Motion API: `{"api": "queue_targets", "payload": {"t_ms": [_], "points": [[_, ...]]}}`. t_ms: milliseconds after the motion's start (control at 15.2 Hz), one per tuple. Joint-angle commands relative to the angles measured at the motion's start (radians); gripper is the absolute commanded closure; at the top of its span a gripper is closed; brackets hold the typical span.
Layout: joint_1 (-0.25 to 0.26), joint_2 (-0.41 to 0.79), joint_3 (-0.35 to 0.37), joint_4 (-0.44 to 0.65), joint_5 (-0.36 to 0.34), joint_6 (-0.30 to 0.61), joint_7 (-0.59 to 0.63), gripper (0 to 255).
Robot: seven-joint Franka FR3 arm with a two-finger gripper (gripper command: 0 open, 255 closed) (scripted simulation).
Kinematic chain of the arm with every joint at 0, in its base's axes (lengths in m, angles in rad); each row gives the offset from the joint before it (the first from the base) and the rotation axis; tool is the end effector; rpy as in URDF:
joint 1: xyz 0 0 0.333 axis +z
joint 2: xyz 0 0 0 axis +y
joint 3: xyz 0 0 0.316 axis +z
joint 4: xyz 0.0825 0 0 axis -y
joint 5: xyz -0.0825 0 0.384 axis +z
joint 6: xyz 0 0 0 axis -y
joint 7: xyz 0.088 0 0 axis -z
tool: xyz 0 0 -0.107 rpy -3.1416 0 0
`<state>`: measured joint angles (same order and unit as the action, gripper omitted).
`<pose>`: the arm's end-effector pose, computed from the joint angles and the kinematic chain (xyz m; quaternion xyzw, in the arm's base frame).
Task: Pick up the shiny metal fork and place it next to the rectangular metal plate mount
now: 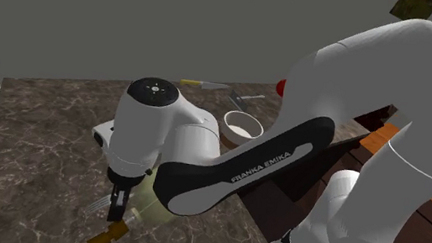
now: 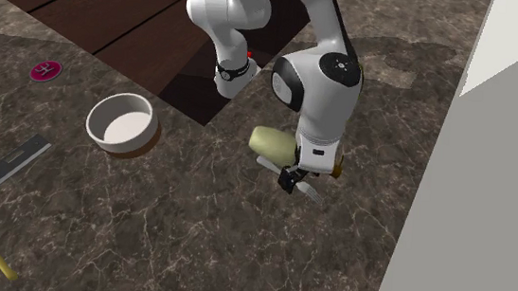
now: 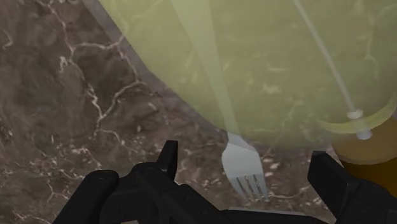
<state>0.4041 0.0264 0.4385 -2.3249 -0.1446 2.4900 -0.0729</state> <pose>0.3481 0.3912 0.3426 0.8690 0.4880 0.0813 0.0126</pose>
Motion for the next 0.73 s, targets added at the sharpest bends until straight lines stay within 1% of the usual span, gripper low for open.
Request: {"api": "queue_targets", "payload": {"t_ms": [0, 528, 594, 660], "points": [[-0.001, 0.038, -0.004, -0.010, -0.029, 0.029, 0.017, 0], [0.000, 0.038, -0.005, -0.010, -0.029, 0.029, 0.017, 0], [-0.001, 0.037, -0.005, -0.009, -0.028, 0.028, 0.015, 255], [0.000, 0.034, -0.004, -0.012, -0.026, 0.028, 0.015, 255]]}}
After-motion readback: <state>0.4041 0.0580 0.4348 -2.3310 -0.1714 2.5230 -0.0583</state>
